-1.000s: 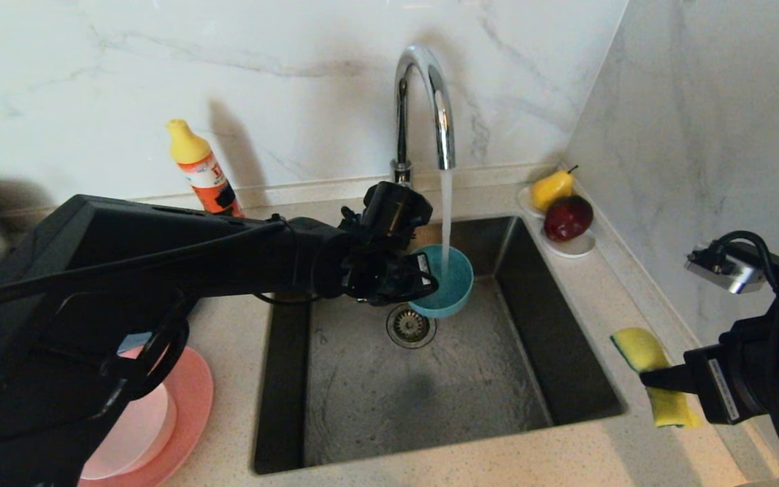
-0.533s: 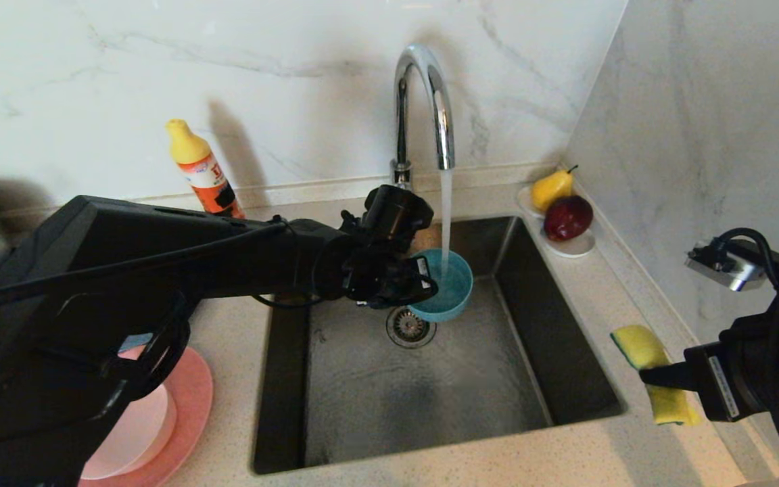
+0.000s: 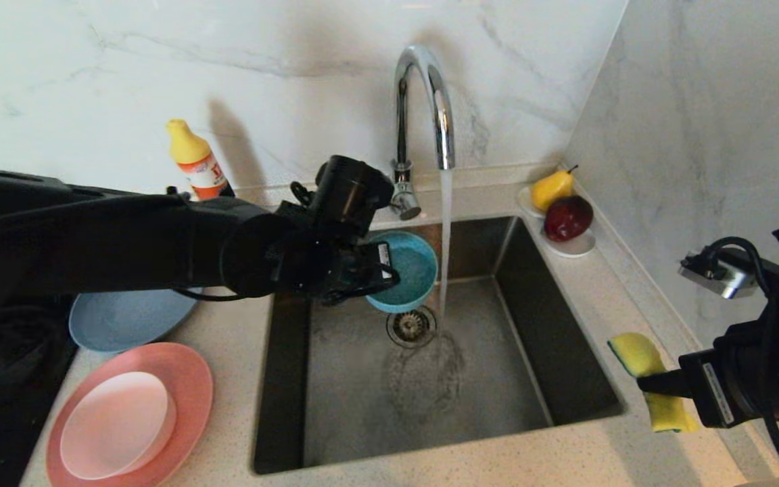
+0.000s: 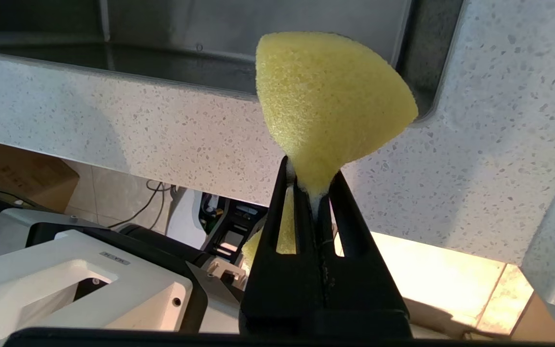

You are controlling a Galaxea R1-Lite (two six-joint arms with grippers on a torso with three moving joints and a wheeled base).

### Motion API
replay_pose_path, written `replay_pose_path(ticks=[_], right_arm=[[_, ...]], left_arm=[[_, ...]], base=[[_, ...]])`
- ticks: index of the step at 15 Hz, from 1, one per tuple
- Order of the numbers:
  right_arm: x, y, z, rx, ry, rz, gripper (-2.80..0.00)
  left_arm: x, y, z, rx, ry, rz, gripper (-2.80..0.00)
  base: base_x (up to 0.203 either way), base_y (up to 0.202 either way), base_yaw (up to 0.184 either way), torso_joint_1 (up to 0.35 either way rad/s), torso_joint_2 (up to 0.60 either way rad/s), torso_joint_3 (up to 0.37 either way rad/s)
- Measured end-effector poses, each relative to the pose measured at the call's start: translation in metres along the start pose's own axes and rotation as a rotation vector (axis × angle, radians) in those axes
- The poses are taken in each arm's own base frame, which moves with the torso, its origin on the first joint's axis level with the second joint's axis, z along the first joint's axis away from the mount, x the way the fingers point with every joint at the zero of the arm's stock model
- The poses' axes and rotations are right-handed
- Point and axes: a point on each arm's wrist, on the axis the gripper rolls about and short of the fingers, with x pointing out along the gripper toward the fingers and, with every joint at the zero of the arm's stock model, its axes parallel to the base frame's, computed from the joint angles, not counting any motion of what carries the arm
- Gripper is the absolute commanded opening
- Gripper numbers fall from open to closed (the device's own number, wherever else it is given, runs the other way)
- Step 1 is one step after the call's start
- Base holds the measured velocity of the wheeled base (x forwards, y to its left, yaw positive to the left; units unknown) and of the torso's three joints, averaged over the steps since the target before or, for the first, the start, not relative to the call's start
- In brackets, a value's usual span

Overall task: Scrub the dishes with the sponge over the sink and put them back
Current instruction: Wash the bowl

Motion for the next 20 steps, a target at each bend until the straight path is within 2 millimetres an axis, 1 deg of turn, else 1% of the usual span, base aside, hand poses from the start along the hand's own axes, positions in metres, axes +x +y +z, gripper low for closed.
replay_pose_path(ticks=[2, 4, 7, 9, 11, 15, 20], right_arm=[[0.001, 0.0, 0.0, 0.0, 0.006, -0.001, -2.8], [0.003, -0.001, -0.003, 0.0, 0.016, -0.003, -2.8], [0.006, -0.001, -0.004, -0.001, 0.016, -0.003, -2.8], [0.007, -0.001, -0.003, -0.004, 0.012, -0.003, -2.8], [0.008, -0.001, -0.003, -0.003, 0.015, -0.003, -2.8], [0.012, -0.002, -0.003, 0.001, 0.025, -0.005, -2.8], [0.016, -0.001, -0.001, -0.001, 0.021, -0.004, -2.8]], left_arm=[[-0.016, 0.015, 0.001, 0.039, -0.05, 0.04, -2.8], [-0.025, 0.027, 0.002, 0.061, -0.135, 0.058, -2.8], [-0.028, 0.044, 0.002, 0.055, -0.29, 0.038, -2.8], [-0.029, 0.053, 0.001, 0.03, -0.391, -0.008, -2.8], [-0.037, 0.058, 0.004, 0.004, -0.486, -0.074, -2.8], [-0.059, 0.063, 0.017, 0.01, -0.66, -0.123, -2.8], [-0.069, 0.07, 0.011, -0.001, -0.774, -0.189, -2.8]], base=[[0.0, 0.0, 0.0, 0.0, 0.0, 0.0], [0.0, 0.0, 0.0, 0.0, 0.0, 0.0], [0.0, 0.0, 0.0, 0.0, 0.0, 0.0], [0.0, 0.0, 0.0, 0.0, 0.0, 0.0], [0.0, 0.0, 0.0, 0.0, 0.0, 0.0], [0.0, 0.0, 0.0, 0.0, 0.0, 0.0], [0.0, 0.0, 0.0, 0.0, 0.0, 0.0]])
